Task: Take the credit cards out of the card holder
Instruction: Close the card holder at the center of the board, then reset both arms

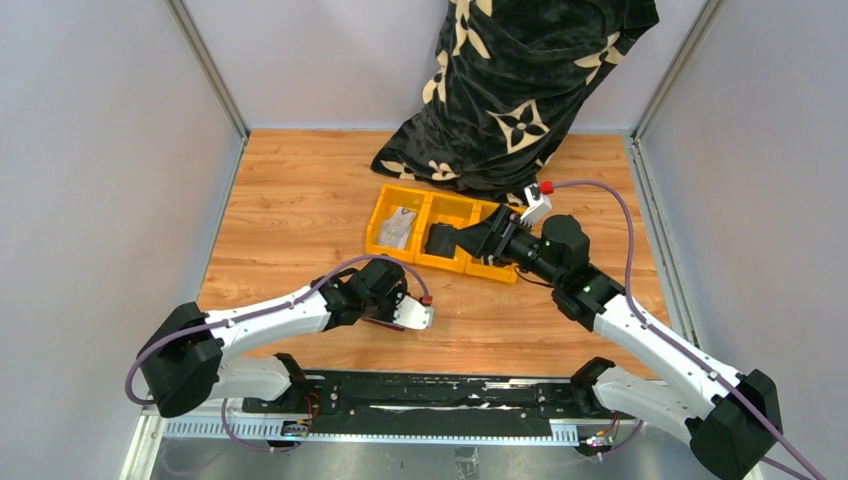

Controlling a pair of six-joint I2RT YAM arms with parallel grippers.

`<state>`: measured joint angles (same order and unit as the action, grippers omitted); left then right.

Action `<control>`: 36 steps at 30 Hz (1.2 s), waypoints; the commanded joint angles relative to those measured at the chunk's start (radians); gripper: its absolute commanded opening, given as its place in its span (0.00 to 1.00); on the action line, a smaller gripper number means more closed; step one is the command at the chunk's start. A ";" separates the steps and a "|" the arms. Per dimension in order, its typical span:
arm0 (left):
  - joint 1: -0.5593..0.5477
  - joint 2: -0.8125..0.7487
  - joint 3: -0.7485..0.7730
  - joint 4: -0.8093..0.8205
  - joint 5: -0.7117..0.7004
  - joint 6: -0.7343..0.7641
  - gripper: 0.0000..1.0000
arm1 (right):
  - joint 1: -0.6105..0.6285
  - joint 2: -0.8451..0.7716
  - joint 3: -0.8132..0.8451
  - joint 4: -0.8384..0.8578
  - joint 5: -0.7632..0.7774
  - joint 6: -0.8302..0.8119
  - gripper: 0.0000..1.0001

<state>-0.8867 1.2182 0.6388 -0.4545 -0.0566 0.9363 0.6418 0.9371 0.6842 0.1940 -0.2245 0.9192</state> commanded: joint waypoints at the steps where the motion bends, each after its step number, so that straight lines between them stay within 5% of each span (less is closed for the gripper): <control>1: -0.005 0.022 -0.054 0.336 -0.189 -0.010 0.15 | -0.038 -0.018 -0.023 -0.003 -0.022 -0.026 0.84; 5: -0.005 0.019 -0.121 0.483 -0.268 0.011 0.32 | -0.054 -0.014 -0.022 -0.013 -0.030 -0.034 0.84; 8: -0.005 -0.050 -0.211 0.484 -0.217 0.081 0.51 | -0.058 -0.009 -0.014 -0.024 -0.036 -0.041 0.84; 10: -0.005 -0.128 -0.265 0.466 -0.169 0.116 0.55 | -0.059 -0.013 -0.016 -0.030 -0.035 -0.043 0.84; 15: -0.005 -0.376 -0.251 0.142 0.092 0.110 0.56 | -0.063 -0.018 -0.023 -0.034 -0.029 -0.044 0.84; 18: -0.005 -0.421 -0.286 0.084 0.144 0.155 0.57 | -0.065 -0.015 -0.022 -0.034 -0.031 -0.038 0.84; 29: 0.068 -0.158 -0.023 -0.071 0.143 -0.039 0.54 | -0.076 -0.078 -0.028 -0.099 -0.014 -0.075 0.86; 36: 0.224 -0.240 0.156 -0.279 0.202 -0.189 0.58 | -0.087 -0.131 0.026 -0.345 0.287 -0.411 0.92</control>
<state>-0.7391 1.0267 0.7029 -0.5621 0.0818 0.8543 0.5747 0.8345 0.6701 0.0105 -0.1520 0.7441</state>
